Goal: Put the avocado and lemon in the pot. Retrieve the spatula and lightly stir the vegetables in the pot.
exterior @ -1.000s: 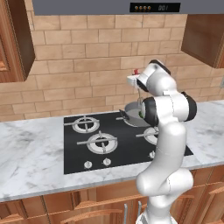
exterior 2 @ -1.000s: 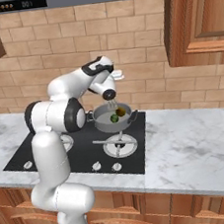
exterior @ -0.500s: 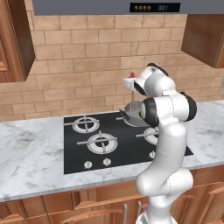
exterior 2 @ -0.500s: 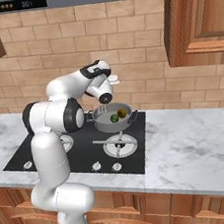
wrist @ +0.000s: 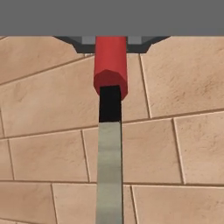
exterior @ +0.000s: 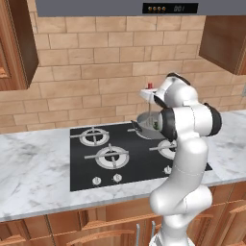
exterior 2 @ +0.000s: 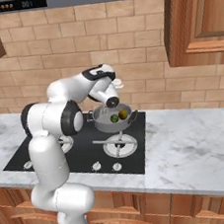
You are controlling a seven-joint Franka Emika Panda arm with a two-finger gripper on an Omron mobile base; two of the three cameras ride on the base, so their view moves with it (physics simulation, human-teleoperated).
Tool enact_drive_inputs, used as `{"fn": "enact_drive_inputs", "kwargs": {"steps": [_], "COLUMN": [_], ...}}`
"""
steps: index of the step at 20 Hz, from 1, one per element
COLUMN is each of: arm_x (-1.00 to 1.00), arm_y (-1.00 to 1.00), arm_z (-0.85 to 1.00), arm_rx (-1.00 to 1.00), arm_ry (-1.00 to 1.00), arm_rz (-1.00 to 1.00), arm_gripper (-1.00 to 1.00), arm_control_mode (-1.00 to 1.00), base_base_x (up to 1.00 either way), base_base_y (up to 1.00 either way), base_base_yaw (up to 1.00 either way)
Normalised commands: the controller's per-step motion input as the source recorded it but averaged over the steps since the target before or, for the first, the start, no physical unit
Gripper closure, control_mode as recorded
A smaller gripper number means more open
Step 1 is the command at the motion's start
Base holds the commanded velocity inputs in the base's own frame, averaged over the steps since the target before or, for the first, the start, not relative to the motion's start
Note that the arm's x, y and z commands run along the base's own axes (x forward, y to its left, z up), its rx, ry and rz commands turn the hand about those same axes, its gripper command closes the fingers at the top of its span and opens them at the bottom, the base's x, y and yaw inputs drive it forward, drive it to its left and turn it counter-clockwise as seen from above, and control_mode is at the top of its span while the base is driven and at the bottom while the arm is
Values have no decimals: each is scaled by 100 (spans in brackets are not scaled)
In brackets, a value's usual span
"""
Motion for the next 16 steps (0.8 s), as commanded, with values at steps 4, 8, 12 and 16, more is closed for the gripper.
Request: {"fn": "enact_drive_inputs", "kwargs": {"steps": [4,8,12,16], "arm_x": [-7,-4,0,1], "arm_y": [-61,-55,-54,-48], "arm_z": [-19,-24,-23,-15], "arm_rx": [-1,0,0,-6], "arm_ry": [0,0,0,0], "arm_rz": [8,7,5,2], "arm_gripper": [100,100,100,100], "arm_control_mode": [-100,-100,-100,-100], "base_base_x": [0,0,0,0], "base_base_y": [0,0,0,0], "base_base_yaw": [0,0,0,0]}}
